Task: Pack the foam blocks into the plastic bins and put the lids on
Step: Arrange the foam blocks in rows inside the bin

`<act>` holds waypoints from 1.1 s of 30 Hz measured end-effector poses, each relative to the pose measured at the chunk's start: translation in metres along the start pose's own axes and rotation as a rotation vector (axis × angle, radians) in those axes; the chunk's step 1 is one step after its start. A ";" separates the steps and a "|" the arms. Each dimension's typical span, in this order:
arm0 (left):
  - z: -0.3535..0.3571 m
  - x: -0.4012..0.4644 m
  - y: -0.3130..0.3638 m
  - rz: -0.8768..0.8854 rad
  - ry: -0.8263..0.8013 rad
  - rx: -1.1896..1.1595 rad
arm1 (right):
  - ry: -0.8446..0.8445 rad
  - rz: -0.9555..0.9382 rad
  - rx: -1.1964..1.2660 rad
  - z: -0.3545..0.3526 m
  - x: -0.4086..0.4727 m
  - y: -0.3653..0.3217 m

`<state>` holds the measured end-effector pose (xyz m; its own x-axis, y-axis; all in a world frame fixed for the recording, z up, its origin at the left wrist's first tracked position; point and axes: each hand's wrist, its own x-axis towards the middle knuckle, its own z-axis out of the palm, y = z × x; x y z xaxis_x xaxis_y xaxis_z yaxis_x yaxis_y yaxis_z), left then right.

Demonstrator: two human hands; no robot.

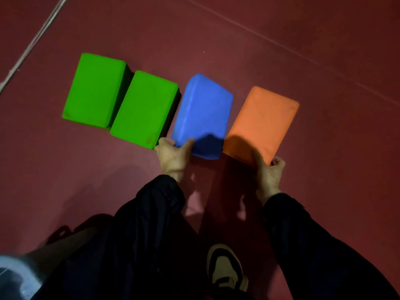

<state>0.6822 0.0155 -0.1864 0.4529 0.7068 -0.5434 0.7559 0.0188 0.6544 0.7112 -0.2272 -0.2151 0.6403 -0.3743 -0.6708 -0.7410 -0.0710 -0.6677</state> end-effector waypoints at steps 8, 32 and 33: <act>-0.084 -0.085 0.007 0.084 0.056 -0.093 | -0.058 -0.008 0.063 -0.041 -0.101 0.022; -0.519 -0.388 -0.161 0.406 0.667 -0.128 | -0.565 -0.888 -0.464 -0.066 -0.533 -0.052; -0.524 -0.389 -0.170 0.424 0.649 -0.078 | -0.537 -0.963 -0.519 -0.061 -0.543 -0.049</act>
<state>0.1293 0.1077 0.1892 0.3103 0.9366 0.1625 0.5335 -0.3130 0.7858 0.3876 -0.0773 0.2014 0.8838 0.4565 -0.1023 0.1691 -0.5156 -0.8400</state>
